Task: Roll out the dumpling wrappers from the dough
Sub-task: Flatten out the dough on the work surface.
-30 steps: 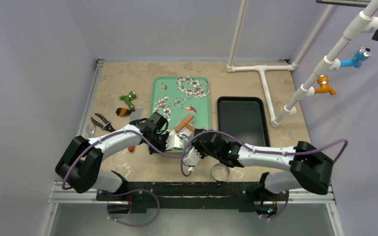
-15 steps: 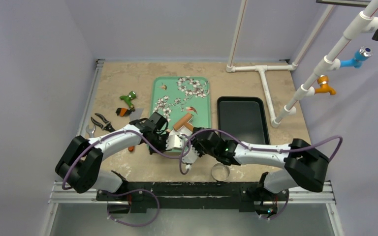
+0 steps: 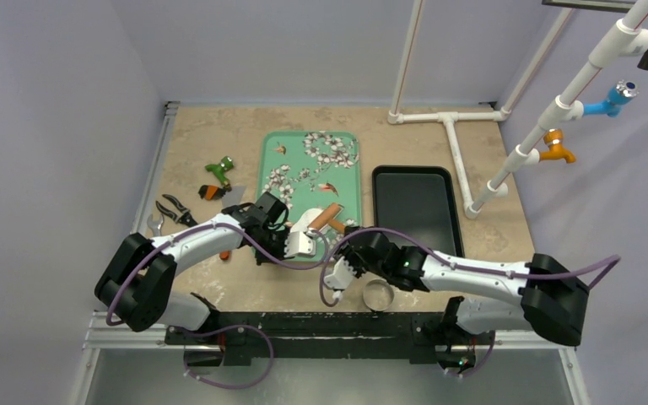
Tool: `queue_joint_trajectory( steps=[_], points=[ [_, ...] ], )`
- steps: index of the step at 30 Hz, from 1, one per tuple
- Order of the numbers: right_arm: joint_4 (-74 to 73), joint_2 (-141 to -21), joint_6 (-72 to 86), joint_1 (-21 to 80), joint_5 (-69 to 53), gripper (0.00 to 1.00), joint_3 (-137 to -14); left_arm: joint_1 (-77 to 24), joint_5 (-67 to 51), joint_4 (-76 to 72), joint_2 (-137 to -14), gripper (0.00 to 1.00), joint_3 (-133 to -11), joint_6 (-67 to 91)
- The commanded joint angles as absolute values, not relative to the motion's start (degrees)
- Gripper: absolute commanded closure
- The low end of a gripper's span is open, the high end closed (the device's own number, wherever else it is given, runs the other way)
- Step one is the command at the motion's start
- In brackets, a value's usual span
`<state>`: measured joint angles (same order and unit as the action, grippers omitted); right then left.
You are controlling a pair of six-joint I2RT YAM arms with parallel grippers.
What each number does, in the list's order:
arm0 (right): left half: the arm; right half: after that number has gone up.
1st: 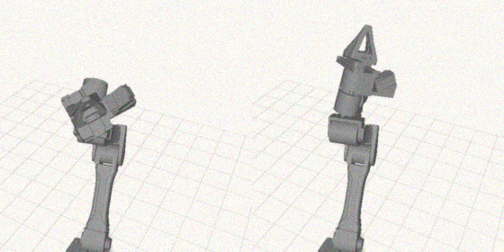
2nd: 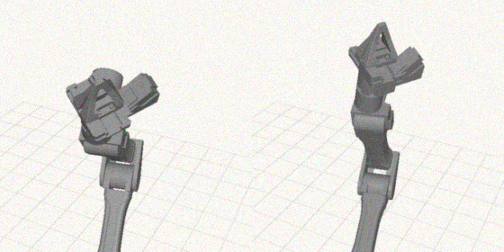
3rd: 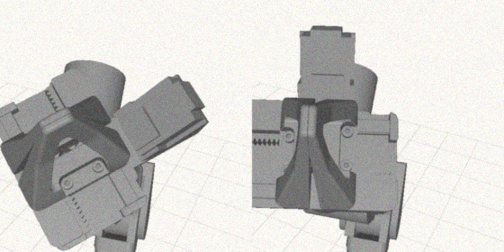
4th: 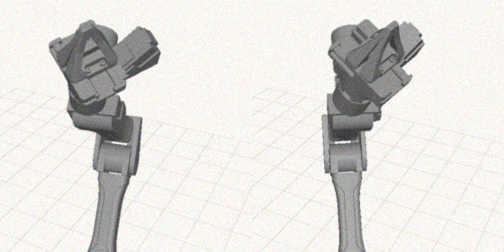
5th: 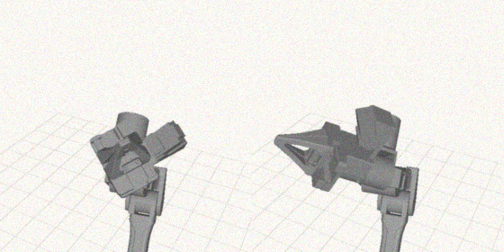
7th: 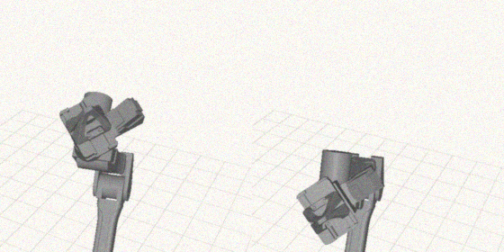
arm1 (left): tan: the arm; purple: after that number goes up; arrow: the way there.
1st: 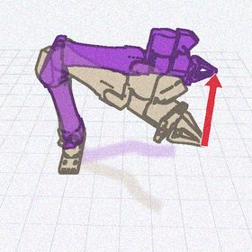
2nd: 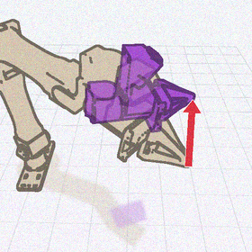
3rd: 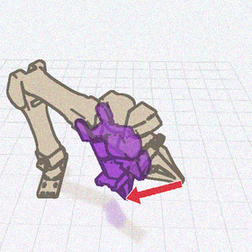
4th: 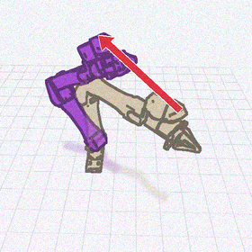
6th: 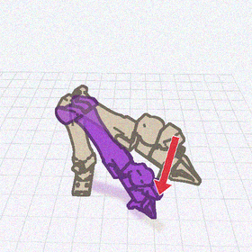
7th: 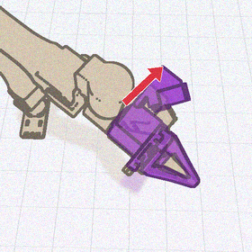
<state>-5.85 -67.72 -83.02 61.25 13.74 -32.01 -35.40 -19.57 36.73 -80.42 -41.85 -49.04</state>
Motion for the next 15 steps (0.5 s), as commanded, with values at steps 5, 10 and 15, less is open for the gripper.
queue_joint_trajectory(
  steps=[5, 10, 15],
  points=[
    [-7.8, -83.5, -83.1, 61.0, 10.9, 1.0, -38.4, -36.0, -22.8, 39.6, -80.5, 1.0, -40.4, -48.9],
    [-14.4, -74.8, -80.7, 61.2, 13.8, 1.0, -33.7, -36.0, -22.7, 39.6, -80.6, 1.0, -40.5, -48.8],
    [-18.1, -68.3, -79.2, 61.9, 13.4, 1.0, -30.9, -36.0, -22.6, 39.7, -80.9, 1.0, -40.6, -48.7]
  ],
)
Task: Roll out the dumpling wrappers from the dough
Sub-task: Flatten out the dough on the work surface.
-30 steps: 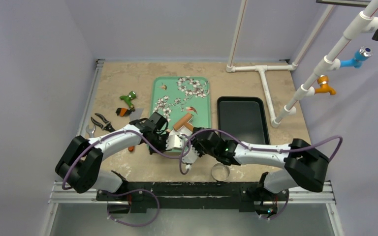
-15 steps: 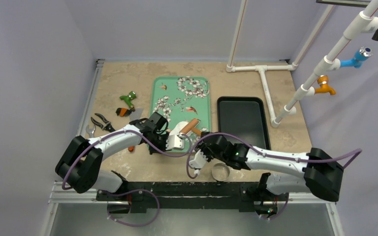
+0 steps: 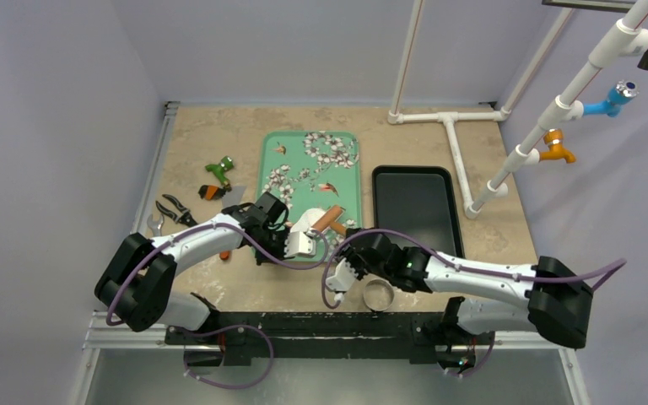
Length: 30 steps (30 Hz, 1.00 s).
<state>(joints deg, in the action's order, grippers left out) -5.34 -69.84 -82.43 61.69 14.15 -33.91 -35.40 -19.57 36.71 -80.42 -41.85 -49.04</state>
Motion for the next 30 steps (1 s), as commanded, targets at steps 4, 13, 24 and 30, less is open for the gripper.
queue_joint_trajectory(
  steps=[4, 13, 24, 30],
  points=[
    [-12.2, -76.2, -81.0, 61.9, 11.2, 1.0, -32.4, -36.0, -22.6, 39.7, -80.7, 1.0, -40.6, -48.8],
    [-19.2, -75.3, -80.9, 66.3, 15.9, 1.0, -34.6, -35.9, -22.7, 39.5, -80.4, 1.0, -40.4, -48.6],
    [-14.4, -72.3, -84.5, 66.6, 10.1, 1.0, -33.6, -36.0, -22.5, 39.5, -80.7, 1.0, -40.5, -48.7],
    [-8.6, -81.8, -85.5, 65.3, 7.9, 1.0, -38.5, -36.0, -22.5, 39.4, -80.4, 1.0, -40.3, -48.8]
  ],
)
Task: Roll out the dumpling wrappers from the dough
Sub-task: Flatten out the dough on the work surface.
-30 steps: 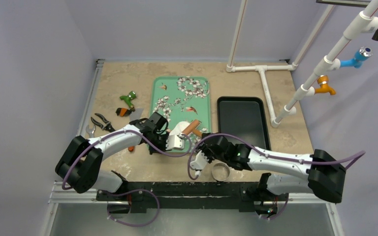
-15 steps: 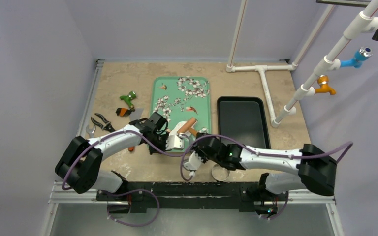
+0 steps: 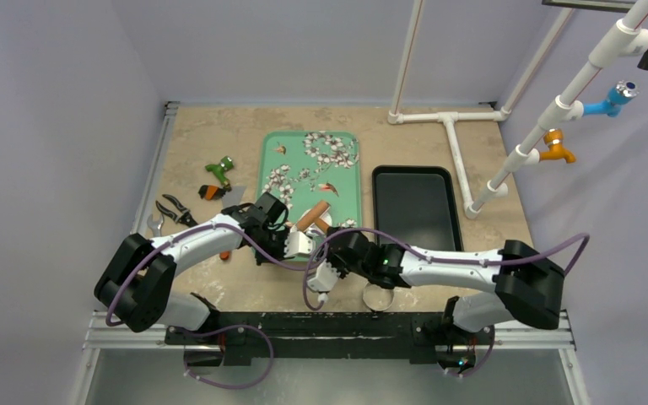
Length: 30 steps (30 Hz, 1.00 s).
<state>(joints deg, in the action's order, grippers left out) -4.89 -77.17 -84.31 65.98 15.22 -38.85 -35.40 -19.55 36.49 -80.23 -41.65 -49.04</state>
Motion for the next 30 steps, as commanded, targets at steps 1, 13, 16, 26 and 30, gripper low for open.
queue_joint_trajectory(
  steps=[1, 13, 16, 26, 30],
  points=[
    [-9.6, -81.7, -85.1, 65.3, 7.9, 1.0, -38.4, -36.0, -22.6, 39.3, -80.2, 1.0, -40.2, -48.8],
    [-17.9, -70.2, -79.1, 65.4, 6.2, 1.0, -31.6, -36.0, -22.4, 39.1, -80.3, 1.0, -40.3, -48.8],
    [-11.5, -77.2, -79.8, 65.4, 5.2, 1.0, -34.5, -36.0, -22.4, 39.1, -80.4, 1.0, -40.3, -48.8],
    [-11.6, -77.6, -77.5, 65.7, 8.1, 1.0, -34.5, -35.9, -22.3, 38.9, -80.0, 1.0, -40.2, -48.7],
    [-18.3, -68.9, -74.8, 66.3, 10.9, 1.0, -30.8, -36.0, -22.3, 38.9, -80.2, 1.0, -40.2, -48.9]
  ],
)
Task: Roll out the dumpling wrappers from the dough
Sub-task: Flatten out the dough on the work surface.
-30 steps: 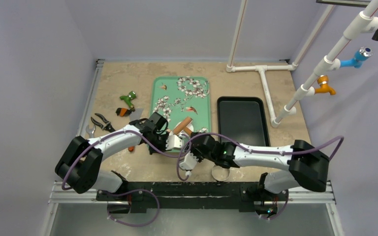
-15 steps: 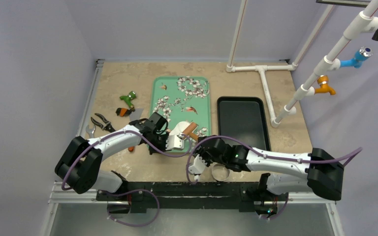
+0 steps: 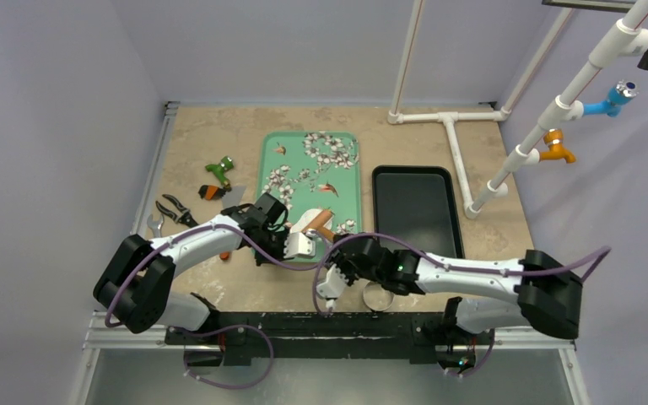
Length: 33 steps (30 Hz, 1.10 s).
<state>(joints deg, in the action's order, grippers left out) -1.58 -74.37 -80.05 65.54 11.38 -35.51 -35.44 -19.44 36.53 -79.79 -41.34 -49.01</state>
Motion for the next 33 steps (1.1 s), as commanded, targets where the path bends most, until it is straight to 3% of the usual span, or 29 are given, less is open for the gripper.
queue_joint_trajectory(
  steps=[1, 4, 12, 24, 33],
  points=[
    [-18.5, -67.6, -74.7, 66.3, 11.1, 1.0, -30.0, -36.0, -22.3, 39.0, -80.2, 1.0, -40.2, -48.9],
    [-14.7, -67.9, -75.1, 66.3, 10.7, 1.0, -28.8, -36.0, -22.2, 39.0, -80.5, 1.0, -40.4, -48.8],
    [-8.3, -85.3, -79.4, 66.2, 7.7, 1.0, -39.0, -36.0, -22.0, 39.1, -80.9, 1.0, -40.6, -48.7],
    [-29.3, -66.5, -72.0, 66.4, 15.5, 1.0, -31.2, -36.0, -22.1, 38.9, -80.9, 1.0, -40.6, -48.7],
    [-21.7, -75.0, -75.0, 66.4, 14.8, 1.0, -35.3, -36.0, -22.2, 38.9, -80.5, 1.0, -40.4, -48.9]
  ],
)
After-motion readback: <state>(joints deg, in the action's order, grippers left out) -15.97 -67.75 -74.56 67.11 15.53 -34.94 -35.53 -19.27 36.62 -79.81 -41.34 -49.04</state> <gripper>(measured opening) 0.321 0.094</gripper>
